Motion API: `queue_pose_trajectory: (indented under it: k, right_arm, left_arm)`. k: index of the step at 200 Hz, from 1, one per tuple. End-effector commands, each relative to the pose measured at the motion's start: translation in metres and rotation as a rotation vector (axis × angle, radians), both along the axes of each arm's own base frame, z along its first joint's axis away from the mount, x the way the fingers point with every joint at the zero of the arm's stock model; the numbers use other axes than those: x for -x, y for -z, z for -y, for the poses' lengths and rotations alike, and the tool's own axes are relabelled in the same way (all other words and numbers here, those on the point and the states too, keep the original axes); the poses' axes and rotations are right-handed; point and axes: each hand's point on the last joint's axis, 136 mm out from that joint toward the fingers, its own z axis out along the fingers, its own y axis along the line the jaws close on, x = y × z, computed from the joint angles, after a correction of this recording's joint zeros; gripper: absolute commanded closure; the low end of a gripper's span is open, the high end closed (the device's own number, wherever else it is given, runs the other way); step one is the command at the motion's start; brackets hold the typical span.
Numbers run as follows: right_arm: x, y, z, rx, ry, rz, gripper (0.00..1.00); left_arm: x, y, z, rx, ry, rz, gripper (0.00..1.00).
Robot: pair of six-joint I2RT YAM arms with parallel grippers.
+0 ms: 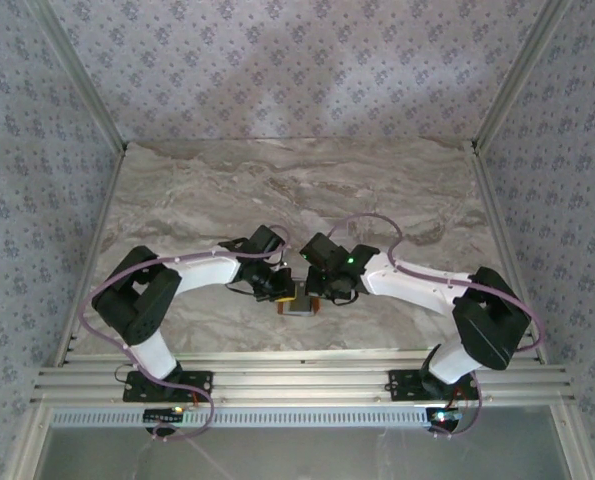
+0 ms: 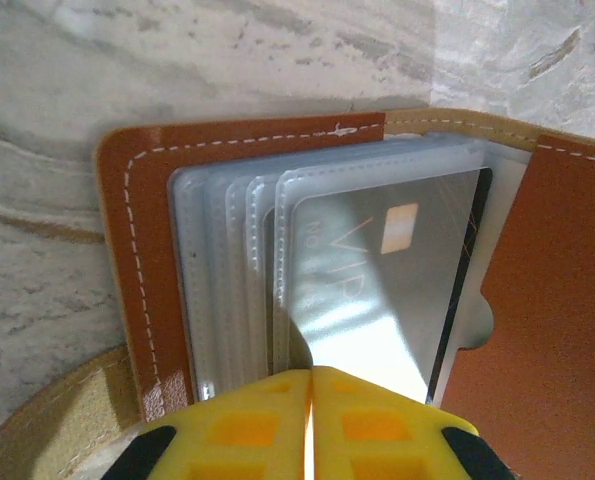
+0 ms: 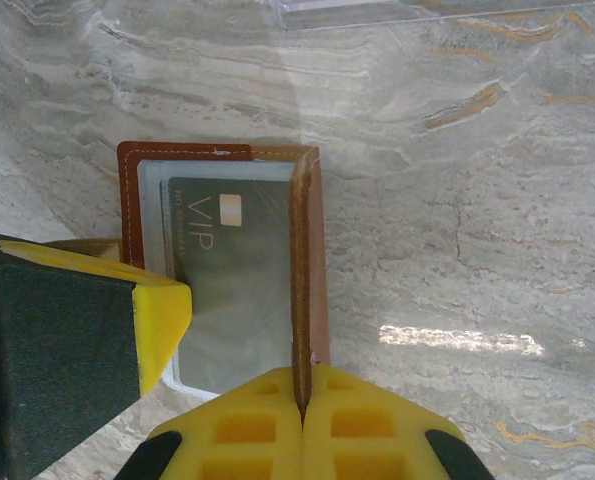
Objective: Take the credit cards out of the card holder
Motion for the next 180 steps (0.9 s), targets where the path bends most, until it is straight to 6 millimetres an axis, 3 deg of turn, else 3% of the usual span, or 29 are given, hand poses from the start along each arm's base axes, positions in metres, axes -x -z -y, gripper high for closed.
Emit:
queue_pose_trajectory:
  k: [1, 10, 28, 74, 135, 156, 180]
  right_arm:
    - [0.007, 0.002, 0.007, 0.003, 0.015, -0.033, 0.94]
    - [0.007, 0.003, 0.014, 0.028, 0.028, -0.034, 0.81]
    - [0.006, 0.007, 0.034, 0.113, 0.036, -0.033, 0.70]
    - [0.001, 0.031, 0.067, 0.201, 0.069, -0.038, 0.59]
    - [-0.006, 0.068, 0.084, 0.355, 0.002, -0.034, 0.41]
    - [-0.001, 0.067, 0.100, 0.460, 0.008, -0.049, 0.36]
    - [-0.001, 0.054, 0.100, 0.464, 0.008, -0.035, 0.32]
  left_arm:
    - [0.011, 0.023, -0.018, -0.100, 0.010, -0.022, 0.90]
    - [0.012, 0.024, -0.019, -0.104, 0.015, -0.023, 0.90]
    - [0.015, 0.025, -0.021, -0.103, 0.019, -0.030, 0.90]
    - [0.018, 0.023, -0.019, -0.086, 0.022, -0.037, 0.88]
    - [0.026, 0.023, -0.016, -0.078, 0.027, -0.049, 0.87]
    - [0.025, 0.019, -0.016, -0.075, 0.021, -0.039, 0.87]
    - [0.021, 0.012, -0.015, -0.080, 0.024, -0.019, 0.86]
